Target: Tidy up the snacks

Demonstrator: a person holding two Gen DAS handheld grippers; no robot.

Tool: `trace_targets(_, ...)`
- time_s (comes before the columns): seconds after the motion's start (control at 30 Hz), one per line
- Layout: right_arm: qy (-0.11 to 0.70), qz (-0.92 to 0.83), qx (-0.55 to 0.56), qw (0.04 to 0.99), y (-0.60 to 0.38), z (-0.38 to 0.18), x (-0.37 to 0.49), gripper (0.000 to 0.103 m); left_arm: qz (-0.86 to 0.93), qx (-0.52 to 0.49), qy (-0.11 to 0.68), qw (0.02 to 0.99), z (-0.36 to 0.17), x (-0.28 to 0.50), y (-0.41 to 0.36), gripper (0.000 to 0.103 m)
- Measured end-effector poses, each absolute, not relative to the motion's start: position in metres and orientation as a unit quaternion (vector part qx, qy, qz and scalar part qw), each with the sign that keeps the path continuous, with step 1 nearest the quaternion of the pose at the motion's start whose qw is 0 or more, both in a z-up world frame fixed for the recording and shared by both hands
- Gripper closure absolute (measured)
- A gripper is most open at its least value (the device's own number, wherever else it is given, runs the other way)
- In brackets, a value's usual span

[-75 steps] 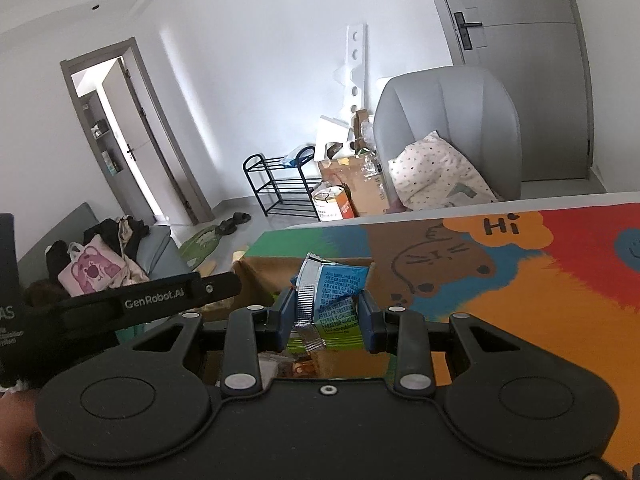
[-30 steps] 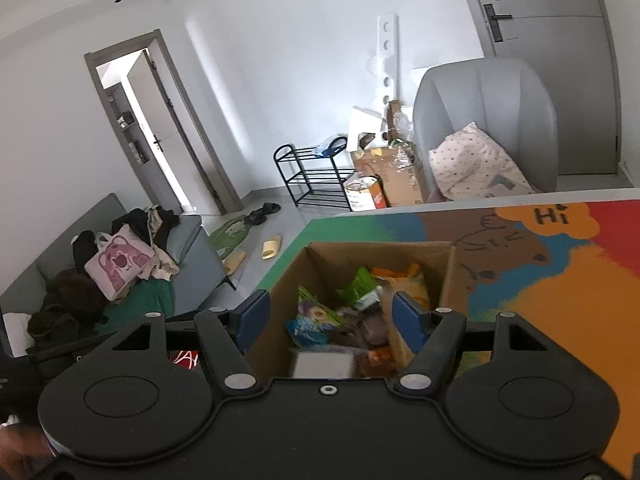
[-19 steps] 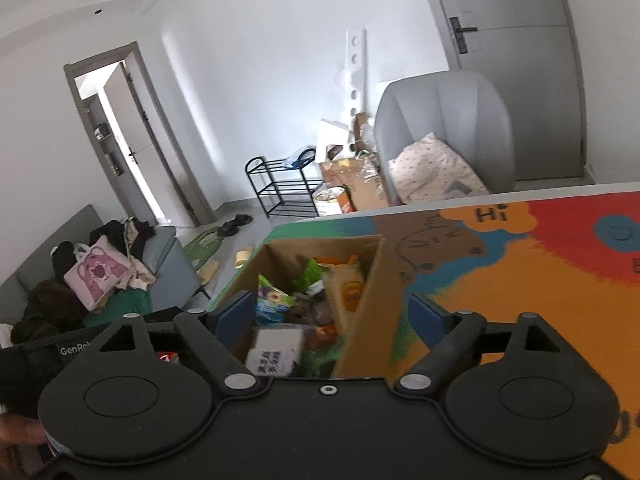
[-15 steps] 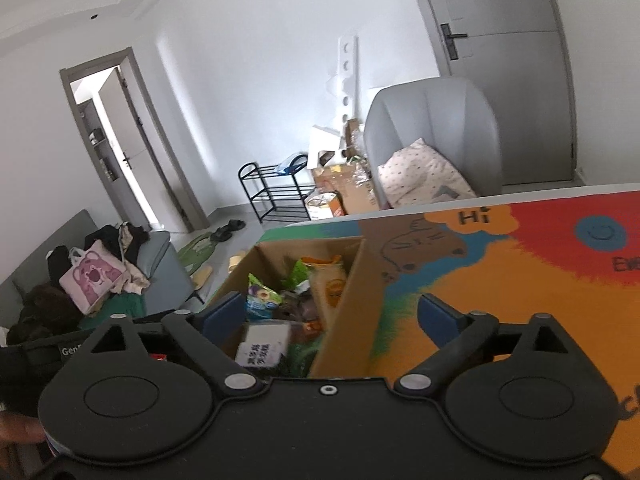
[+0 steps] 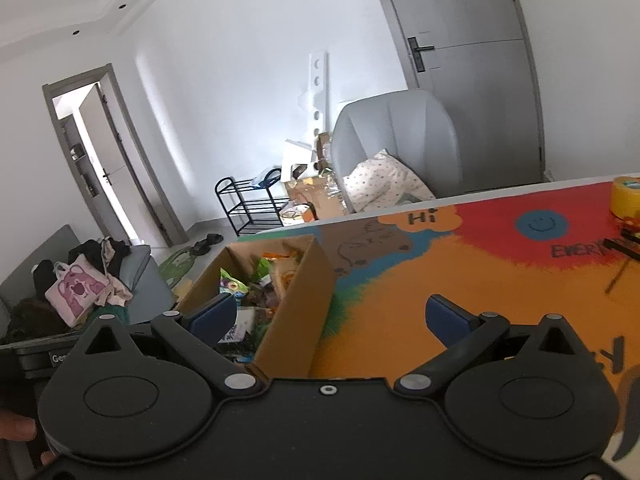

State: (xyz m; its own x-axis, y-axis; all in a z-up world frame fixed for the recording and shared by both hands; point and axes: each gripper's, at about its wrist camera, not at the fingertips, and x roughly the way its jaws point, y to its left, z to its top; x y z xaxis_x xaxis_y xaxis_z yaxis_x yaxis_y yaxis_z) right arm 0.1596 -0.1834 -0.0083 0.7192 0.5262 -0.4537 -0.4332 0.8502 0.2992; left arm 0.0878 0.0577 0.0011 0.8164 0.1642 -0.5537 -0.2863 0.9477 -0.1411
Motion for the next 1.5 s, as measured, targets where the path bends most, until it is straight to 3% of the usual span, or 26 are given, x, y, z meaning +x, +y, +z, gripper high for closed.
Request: trace_targets(1.5,0.240,0.199,0.039,0.949,-0.258,0.015,0.054,0.000,0.043,-0.029,0.252,0.966,0.037,-0.014,0.011,0.000)
